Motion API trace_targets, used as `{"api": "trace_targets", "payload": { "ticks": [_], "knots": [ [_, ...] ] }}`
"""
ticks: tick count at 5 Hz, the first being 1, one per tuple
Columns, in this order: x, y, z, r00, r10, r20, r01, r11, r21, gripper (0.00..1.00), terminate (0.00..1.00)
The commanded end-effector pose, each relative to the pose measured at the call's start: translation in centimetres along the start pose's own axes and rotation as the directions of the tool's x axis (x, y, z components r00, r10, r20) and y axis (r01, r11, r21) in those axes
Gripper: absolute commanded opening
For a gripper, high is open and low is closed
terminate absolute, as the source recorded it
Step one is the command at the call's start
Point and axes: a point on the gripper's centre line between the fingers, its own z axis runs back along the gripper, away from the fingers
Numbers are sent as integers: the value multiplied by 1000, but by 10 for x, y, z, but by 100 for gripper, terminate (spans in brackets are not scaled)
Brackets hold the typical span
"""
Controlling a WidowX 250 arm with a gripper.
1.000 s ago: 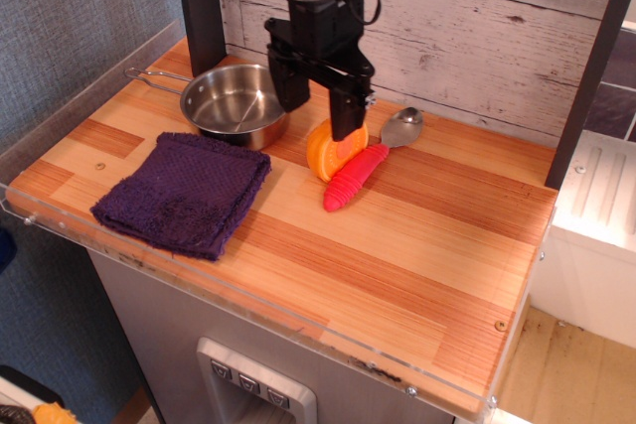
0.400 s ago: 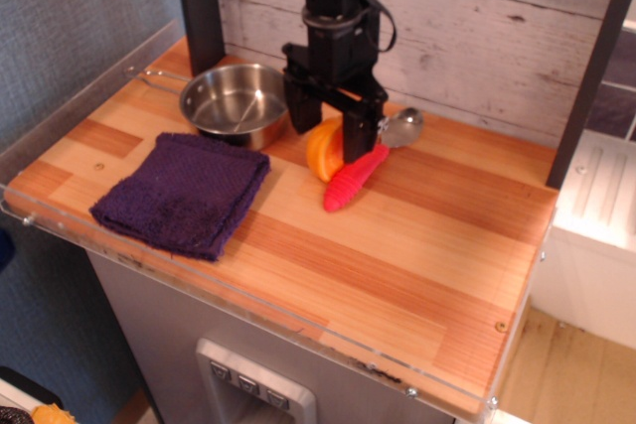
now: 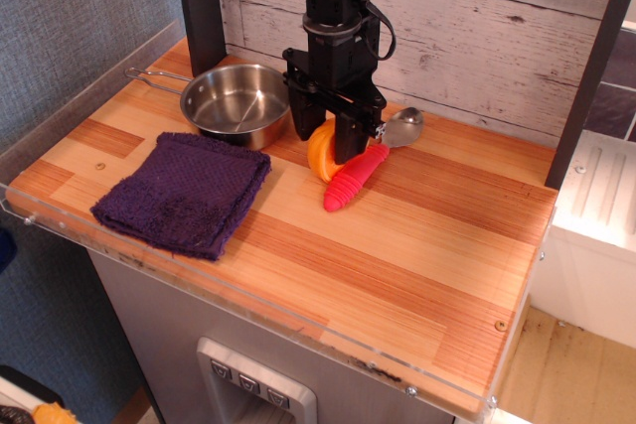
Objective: Put the orange on top of the cloth.
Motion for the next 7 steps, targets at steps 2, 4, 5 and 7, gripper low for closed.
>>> {"api": "trace_targets", "payload": {
  "ticks": [2, 4, 5, 7],
  "knots": [
    [-19, 6, 93, 985, -10, 173, 9, 1000, 9, 0, 0],
    [-89, 38, 91, 998, 55, 37, -58, 994, 89, 0, 0],
    [-103, 50, 74, 998, 66, -12, -63, 988, 139, 0, 0],
    [-110, 63, 50, 995, 54, -84, -35, 976, 216, 0, 0]
  ]
}}
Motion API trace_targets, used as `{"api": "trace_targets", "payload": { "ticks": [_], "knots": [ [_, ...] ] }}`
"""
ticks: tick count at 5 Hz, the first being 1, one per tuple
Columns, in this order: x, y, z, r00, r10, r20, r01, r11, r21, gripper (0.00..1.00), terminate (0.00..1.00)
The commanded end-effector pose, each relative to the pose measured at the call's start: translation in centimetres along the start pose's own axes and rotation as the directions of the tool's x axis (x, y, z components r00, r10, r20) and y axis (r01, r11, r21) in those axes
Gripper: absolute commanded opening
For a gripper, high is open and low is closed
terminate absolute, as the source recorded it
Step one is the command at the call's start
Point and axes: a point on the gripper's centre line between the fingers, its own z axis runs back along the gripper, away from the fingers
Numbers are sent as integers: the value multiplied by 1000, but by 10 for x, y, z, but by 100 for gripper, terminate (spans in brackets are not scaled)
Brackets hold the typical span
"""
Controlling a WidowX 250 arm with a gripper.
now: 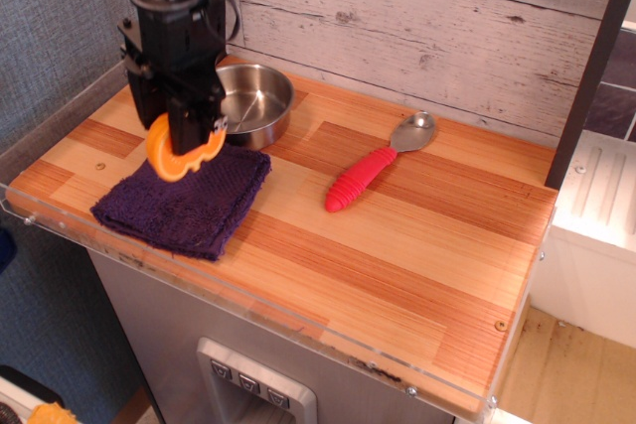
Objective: Put the orange on top of the cloth.
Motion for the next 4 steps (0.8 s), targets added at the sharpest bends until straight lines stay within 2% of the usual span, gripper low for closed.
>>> {"api": "trace_targets", "payload": {
  "ticks": [1, 2, 3, 4],
  "knots": [
    [-1, 15, -10, 999, -2, -48, 5, 999, 54, 0, 0],
    [-4, 13, -14, 997, -20, -76, 23, 999, 45, 0, 0],
    [-1, 13, 3, 999, -6, -41, 8, 999, 37, 100, 0],
    [-5, 20, 34, 1000, 21, 21, -21, 999, 34, 100, 0]
  ]
}}
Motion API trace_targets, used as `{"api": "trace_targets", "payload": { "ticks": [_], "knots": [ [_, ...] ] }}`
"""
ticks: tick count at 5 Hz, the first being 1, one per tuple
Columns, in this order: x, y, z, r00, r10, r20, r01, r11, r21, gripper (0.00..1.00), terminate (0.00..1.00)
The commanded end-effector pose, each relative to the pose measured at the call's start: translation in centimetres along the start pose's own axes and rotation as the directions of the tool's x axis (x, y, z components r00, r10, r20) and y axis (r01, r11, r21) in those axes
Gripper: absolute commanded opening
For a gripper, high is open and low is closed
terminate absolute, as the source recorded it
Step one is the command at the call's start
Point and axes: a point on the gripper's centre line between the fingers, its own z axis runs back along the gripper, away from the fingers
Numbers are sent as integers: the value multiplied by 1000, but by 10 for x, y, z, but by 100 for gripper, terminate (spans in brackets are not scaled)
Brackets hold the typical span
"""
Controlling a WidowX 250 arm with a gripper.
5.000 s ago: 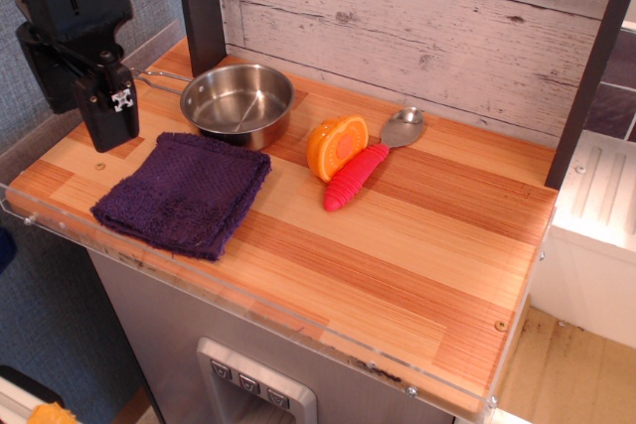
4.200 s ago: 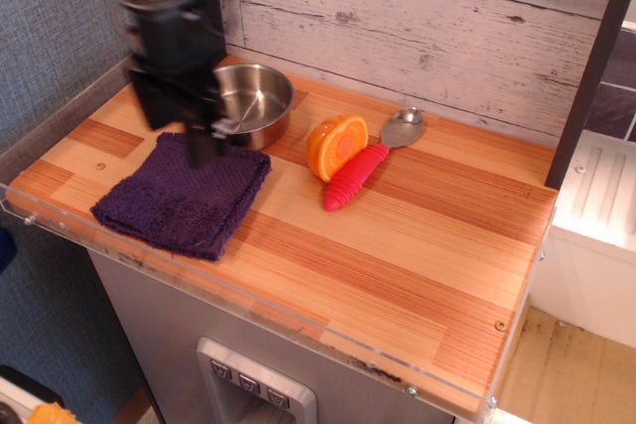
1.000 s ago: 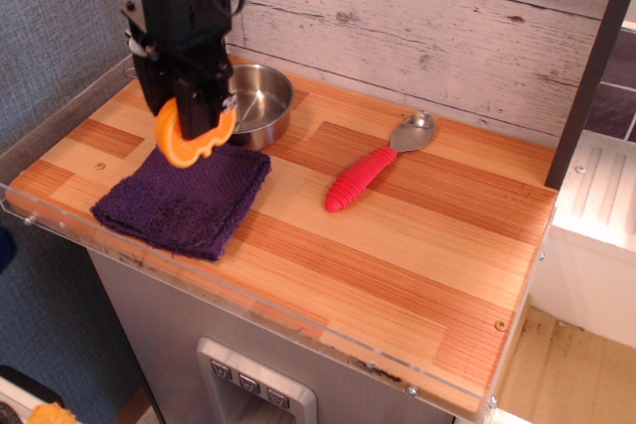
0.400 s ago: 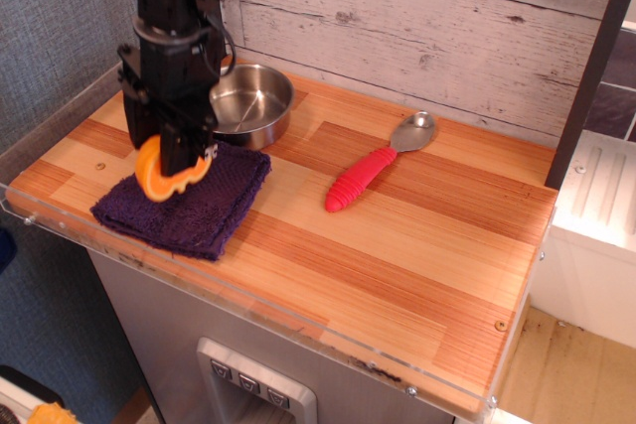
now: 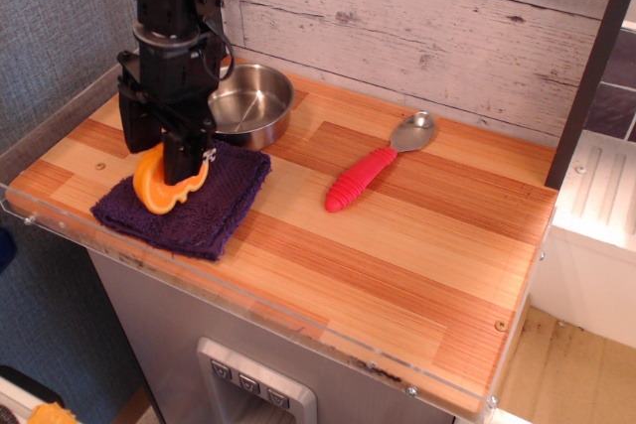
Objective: Put the orange on top of the cloth.
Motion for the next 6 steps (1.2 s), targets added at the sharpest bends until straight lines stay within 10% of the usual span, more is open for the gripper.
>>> {"api": "trace_targets", "payload": {
  "ticks": [1, 3, 6],
  "knots": [
    [-17, 20, 85, 978, 80, 194, -78, 997, -20, 100, 0],
    [-37, 16, 98, 946, 205, 251, -186, 978, -98, 100, 0],
    [-37, 18, 94, 974, 156, 162, -146, 987, -70, 100, 0]
  ]
}}
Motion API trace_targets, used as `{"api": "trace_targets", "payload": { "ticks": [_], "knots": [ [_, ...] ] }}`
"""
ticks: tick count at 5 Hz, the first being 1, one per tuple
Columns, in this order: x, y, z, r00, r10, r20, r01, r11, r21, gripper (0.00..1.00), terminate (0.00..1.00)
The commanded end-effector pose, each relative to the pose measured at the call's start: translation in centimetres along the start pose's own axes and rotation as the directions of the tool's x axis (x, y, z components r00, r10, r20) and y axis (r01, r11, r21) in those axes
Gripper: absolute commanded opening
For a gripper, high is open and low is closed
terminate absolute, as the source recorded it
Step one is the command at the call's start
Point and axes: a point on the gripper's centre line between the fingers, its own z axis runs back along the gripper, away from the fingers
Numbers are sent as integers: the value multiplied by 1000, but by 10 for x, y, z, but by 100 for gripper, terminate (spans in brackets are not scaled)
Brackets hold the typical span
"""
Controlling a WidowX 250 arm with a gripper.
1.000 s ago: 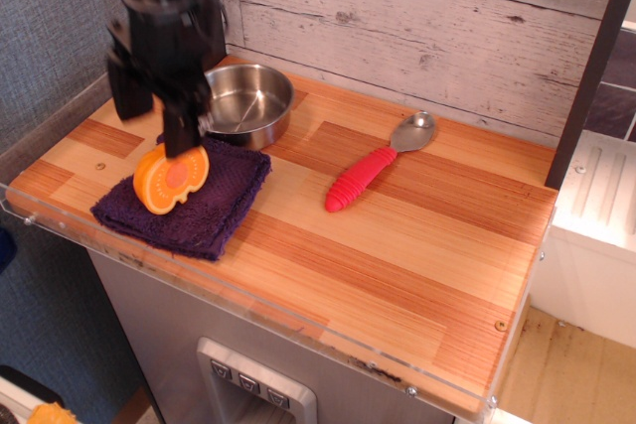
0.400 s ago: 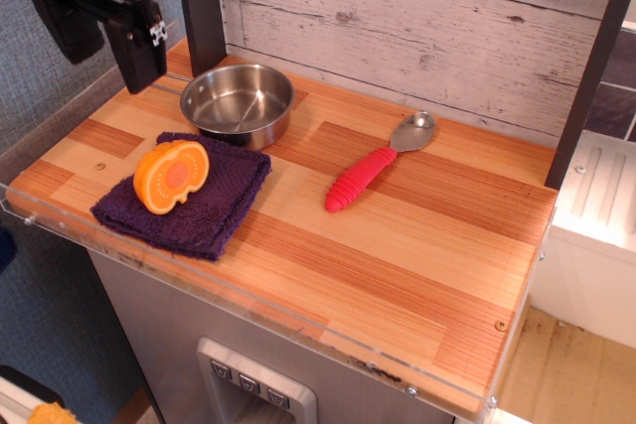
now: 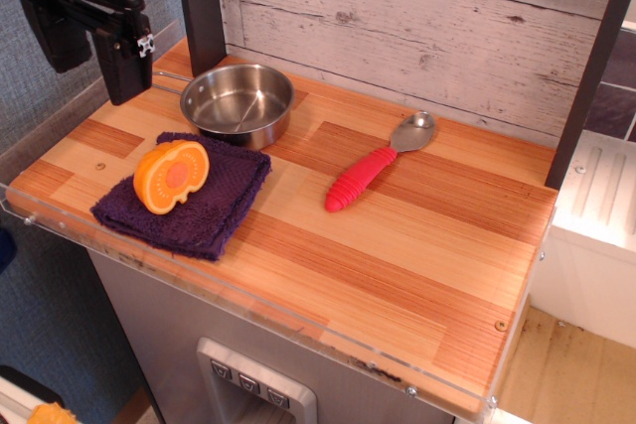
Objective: Put the orange on top of the cloth.
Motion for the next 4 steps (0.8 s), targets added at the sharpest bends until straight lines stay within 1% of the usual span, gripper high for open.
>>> {"api": "trace_targets", "payload": {
  "ticks": [1, 3, 4],
  "knots": [
    [3, 4, 16, 999, -5, 35, 4, 1000, 27, 100, 0],
    [3, 4, 16, 999, -5, 35, 4, 1000, 27, 100, 0],
    [3, 4, 16, 999, -5, 35, 4, 1000, 27, 100, 100]
  ]
}}
